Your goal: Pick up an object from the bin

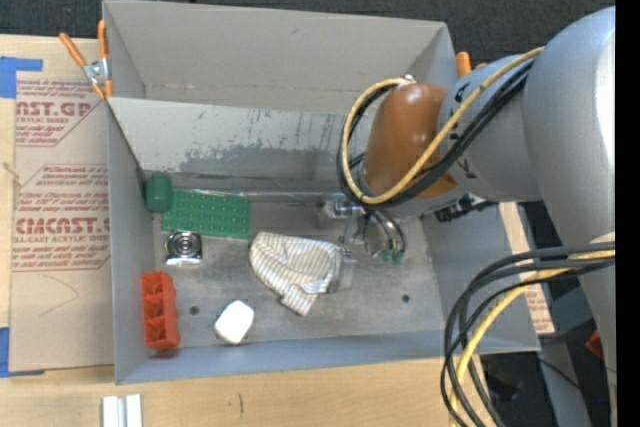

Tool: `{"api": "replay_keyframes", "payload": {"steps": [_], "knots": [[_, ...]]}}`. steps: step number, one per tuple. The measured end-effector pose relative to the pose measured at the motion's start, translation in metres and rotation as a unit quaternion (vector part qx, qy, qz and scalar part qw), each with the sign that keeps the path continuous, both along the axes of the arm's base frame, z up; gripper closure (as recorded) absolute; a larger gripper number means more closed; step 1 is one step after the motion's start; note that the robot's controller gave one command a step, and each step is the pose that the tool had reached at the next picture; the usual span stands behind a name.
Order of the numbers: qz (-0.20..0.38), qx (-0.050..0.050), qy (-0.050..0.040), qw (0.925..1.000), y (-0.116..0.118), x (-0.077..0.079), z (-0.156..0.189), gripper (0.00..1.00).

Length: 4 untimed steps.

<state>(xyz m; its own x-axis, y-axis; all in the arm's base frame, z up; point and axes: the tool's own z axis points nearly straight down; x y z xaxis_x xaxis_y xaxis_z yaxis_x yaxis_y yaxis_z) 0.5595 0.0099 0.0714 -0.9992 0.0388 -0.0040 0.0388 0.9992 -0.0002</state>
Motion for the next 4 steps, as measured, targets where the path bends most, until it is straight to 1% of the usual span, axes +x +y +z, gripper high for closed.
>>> {"api": "replay_keyframes", "payload": {"steps": [1, 2, 3, 4], "knots": [[-0.024, 0.002, 0.0018, 0.9997, 0.031, -0.017, 0.000, 0.00], [-0.007, 0.000, -0.0014, 1.0000, 0.044, -0.020, 0.000, 1.00], [-0.007, 0.000, -0.0014, 1.0000, 0.044, -0.020, 0.000, 1.00], [-0.006, 0.001, -0.0022, 1.0000, 0.044, -0.005, 0.192, 1.00]]}}
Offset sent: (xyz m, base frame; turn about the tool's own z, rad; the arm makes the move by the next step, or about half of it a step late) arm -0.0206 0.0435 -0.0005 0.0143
